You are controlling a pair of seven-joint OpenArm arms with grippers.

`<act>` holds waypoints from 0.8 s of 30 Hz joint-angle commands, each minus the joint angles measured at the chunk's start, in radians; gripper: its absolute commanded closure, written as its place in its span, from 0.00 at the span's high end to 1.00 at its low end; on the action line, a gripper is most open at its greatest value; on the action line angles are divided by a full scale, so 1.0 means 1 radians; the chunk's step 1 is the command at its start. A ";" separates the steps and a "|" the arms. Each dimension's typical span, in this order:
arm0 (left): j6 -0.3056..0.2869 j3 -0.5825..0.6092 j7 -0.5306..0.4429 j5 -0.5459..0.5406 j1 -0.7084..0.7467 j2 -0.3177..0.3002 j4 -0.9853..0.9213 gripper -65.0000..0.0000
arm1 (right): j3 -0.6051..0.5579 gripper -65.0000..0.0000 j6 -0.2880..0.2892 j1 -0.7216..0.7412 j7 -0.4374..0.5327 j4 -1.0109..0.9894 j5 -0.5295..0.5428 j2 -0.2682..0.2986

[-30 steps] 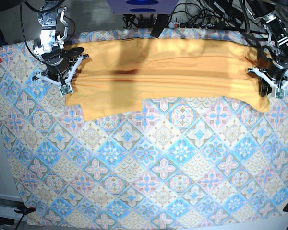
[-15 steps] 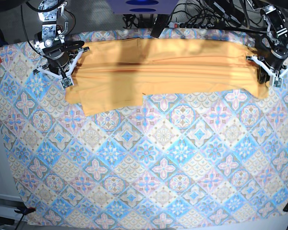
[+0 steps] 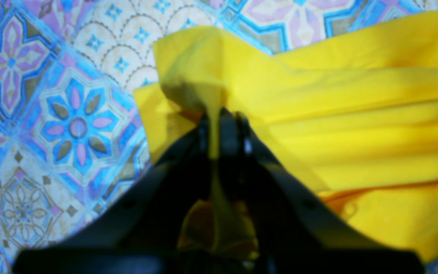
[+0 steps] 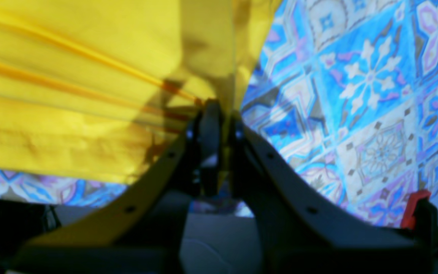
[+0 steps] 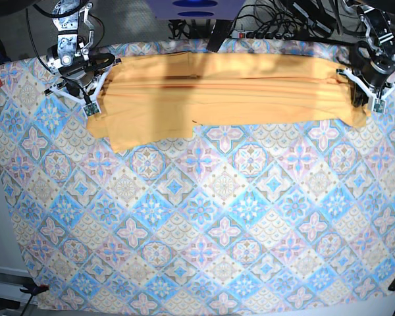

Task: Fold the T-shirt properly
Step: 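Drag the held hem over the collar edge, folding the shirt in half, then hold the folded hem at the collar edge with both grippers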

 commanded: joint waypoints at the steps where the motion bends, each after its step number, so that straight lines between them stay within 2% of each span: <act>1: 0.028 -0.012 -0.013 -0.004 -0.001 -0.025 0.017 0.06 | 0.008 0.06 -0.017 0.001 -0.028 0.015 -0.030 0.012; 8: 0.028 -0.012 -0.007 -0.002 -0.001 -0.025 0.017 0.06 | -0.041 0.09 -0.017 0.001 -0.060 0.015 -0.030 0.012; 9: 0.028 -0.012 -0.007 -0.002 0.002 -0.025 0.017 0.07 | -0.041 0.11 -0.017 0.001 -0.060 0.016 -0.030 0.012; 13: 0.028 -0.012 -0.007 -0.002 0.017 -0.025 0.017 0.23 | -0.041 0.27 -0.017 -0.001 -0.060 0.018 -0.030 0.012; 15: 0.028 -0.013 -0.007 -0.002 0.036 -0.025 0.017 0.28 | -0.041 0.34 -0.017 -0.001 -0.059 0.018 -0.030 0.012; 18: 0.028 -0.013 -0.012 -0.002 0.051 -0.025 0.017 0.29 | -0.041 0.40 -0.017 -0.001 -0.056 0.018 -0.030 0.012; 24: 0.028 -0.033 -0.012 -0.002 0.052 -0.025 0.017 0.29 | -0.041 0.42 -0.017 -0.001 -0.054 0.018 -0.030 0.012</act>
